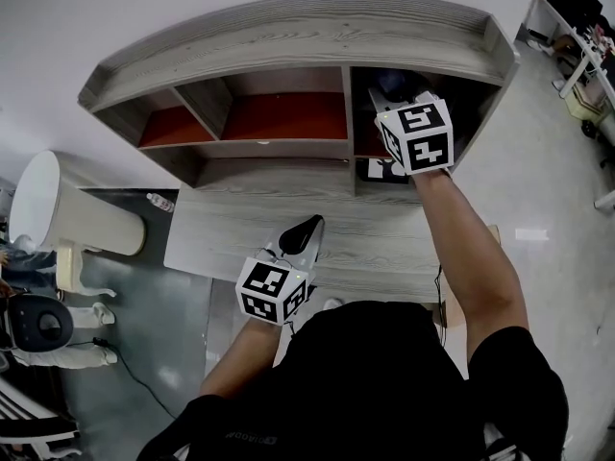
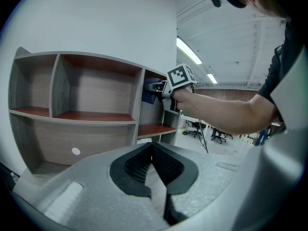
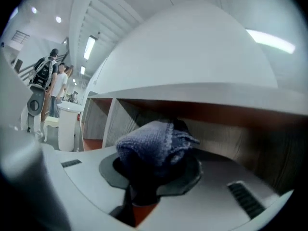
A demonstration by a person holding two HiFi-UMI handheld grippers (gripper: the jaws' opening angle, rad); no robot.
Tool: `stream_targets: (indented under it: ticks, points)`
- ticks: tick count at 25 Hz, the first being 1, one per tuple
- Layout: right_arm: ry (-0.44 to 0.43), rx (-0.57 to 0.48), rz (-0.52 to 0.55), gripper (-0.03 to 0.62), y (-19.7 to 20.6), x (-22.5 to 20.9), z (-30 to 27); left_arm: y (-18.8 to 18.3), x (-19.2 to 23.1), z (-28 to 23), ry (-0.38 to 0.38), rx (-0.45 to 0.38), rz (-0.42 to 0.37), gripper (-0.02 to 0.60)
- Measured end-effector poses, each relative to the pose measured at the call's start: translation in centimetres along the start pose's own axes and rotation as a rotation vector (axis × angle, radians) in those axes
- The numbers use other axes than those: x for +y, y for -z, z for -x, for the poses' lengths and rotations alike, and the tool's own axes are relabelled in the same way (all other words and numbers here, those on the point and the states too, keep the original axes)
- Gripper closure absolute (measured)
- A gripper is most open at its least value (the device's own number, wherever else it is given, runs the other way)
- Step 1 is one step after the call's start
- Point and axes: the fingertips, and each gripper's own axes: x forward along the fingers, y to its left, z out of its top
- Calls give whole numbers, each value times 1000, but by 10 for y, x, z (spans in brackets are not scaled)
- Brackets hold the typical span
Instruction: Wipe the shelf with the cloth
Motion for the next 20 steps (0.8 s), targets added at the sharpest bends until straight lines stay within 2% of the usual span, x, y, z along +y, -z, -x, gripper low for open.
stream_targets:
  ticks: [8, 20]
  points:
    - [16, 10, 46, 491, -19, 8, -8, 1, 5, 3, -13, -6, 9, 572]
    - [34, 17, 65, 491, -20, 11, -12, 2, 10, 4, -14, -15, 25, 572]
